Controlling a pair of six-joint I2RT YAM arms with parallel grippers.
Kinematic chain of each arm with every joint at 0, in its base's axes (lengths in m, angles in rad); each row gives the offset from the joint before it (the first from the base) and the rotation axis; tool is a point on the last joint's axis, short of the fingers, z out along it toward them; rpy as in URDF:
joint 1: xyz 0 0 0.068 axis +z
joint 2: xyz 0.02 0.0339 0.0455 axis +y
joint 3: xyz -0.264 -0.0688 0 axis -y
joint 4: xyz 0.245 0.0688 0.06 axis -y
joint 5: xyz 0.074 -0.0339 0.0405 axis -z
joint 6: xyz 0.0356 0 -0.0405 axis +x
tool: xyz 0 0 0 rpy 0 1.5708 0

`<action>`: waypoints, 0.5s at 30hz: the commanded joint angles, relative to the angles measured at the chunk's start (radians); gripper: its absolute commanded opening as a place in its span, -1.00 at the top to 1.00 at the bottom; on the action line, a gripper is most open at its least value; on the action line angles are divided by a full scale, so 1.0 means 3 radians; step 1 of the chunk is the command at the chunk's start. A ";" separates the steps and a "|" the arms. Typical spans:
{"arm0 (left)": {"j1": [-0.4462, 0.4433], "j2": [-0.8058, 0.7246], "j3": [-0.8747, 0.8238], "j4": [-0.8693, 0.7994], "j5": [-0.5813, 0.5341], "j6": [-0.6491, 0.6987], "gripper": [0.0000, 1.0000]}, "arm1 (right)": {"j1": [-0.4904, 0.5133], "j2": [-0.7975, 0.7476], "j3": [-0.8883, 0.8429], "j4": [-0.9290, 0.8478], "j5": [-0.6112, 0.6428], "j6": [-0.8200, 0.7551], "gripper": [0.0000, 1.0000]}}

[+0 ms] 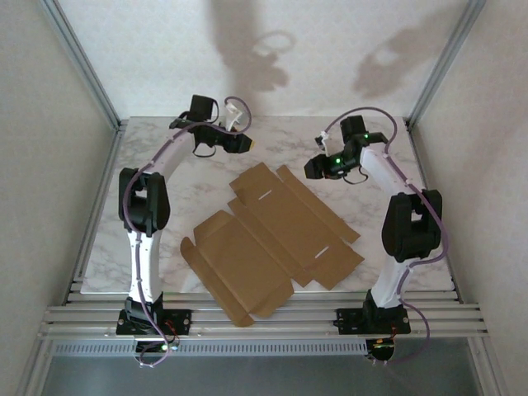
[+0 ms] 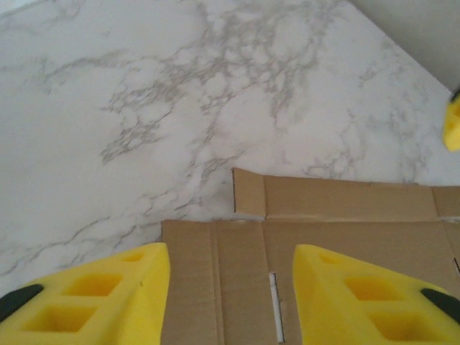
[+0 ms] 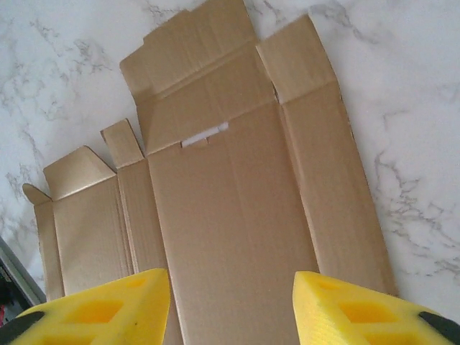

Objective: Fold the paper box

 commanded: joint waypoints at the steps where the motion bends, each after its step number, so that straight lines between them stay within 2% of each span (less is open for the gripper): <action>1: -0.0018 0.0276 0.0256 -0.0386 -0.0213 -0.0198 -0.06 | 0.0024 -0.0281 -0.0287 0.0288 -0.0075 0.0231 -0.03; 6: -0.0022 0.0594 0.0491 -0.0639 -0.0204 -0.0308 -0.12 | 0.0072 -0.0405 -0.0619 0.0387 -0.0050 0.0256 -0.09; 15: -0.0068 0.0836 0.0501 -0.0793 -0.0180 -0.0299 -0.22 | 0.0167 -0.0477 -0.0777 0.0430 0.0019 0.0281 -0.15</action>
